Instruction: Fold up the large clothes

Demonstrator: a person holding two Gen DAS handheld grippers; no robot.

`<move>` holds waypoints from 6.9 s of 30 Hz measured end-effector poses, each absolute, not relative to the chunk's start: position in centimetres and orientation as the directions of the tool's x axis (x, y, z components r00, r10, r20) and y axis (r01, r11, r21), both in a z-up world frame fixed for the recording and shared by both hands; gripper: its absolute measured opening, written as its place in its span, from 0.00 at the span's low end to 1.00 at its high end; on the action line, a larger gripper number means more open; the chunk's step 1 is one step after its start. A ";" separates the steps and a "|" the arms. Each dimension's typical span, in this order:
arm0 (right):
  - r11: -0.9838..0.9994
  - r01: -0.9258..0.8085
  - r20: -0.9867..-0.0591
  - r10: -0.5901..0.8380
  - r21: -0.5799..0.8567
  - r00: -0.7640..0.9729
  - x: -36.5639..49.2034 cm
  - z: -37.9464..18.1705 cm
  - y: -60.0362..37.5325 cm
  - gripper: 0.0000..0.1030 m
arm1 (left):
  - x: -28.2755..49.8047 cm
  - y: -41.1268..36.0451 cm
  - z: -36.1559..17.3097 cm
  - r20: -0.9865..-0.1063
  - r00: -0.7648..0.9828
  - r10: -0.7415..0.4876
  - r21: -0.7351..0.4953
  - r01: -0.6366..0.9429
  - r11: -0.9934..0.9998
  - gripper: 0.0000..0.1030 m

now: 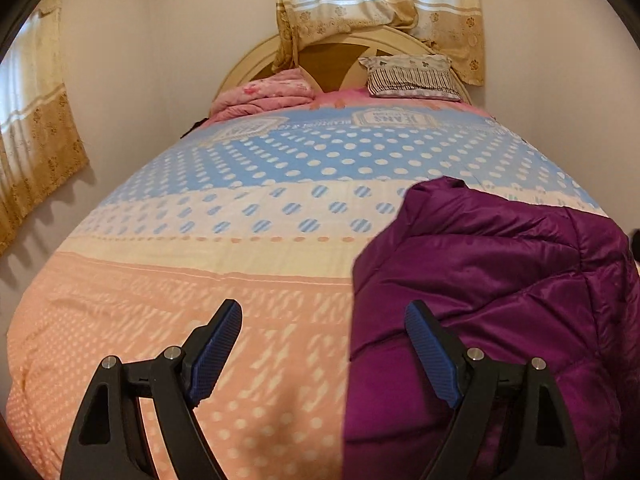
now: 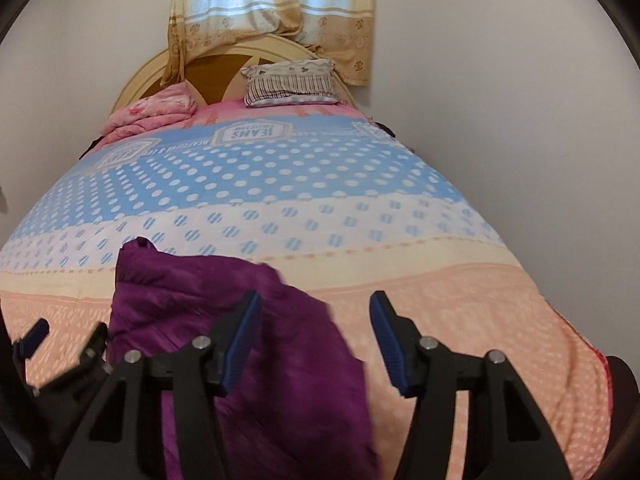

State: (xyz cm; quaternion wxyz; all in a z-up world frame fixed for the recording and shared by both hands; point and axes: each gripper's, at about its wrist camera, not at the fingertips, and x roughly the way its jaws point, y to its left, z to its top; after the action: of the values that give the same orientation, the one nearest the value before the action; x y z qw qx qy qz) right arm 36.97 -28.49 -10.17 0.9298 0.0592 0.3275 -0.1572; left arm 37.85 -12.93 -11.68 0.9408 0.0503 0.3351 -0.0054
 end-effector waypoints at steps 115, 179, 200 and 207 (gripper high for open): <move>0.938 0.339 -0.732 -0.178 0.077 0.658 37.7 -21.3 -32.1 0.53 | 38.2 -16.9 -19.1 -0.743 0.638 -0.201 -0.043 0.255 0.966 0.99; 0.913 -0.086 -0.517 0.302 0.399 0.801 30.7 -16.3 -25.8 0.19 | 30.1 -4.9 -10.0 -0.572 0.754 -0.324 0.013 0.403 0.915 0.29; 0.903 -0.245 -0.539 0.410 0.353 0.735 34.7 -15.6 -17.2 0.19 | 30.5 4.1 -9.8 -0.563 0.802 -0.201 0.014 0.252 0.968 0.28; 0.895 -0.283 -0.556 0.438 0.345 0.706 35.4 -16.1 -14.9 0.18 | 30.4 6.3 -10.2 -0.568 0.805 -0.172 0.011 0.216 0.976 0.28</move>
State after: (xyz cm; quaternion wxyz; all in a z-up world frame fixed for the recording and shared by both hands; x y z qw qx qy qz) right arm 35.44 -14.92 -16.07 0.9161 0.1177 0.3288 0.1969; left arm 30.43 6.29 -10.17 0.9492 0.0376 0.2954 -0.1022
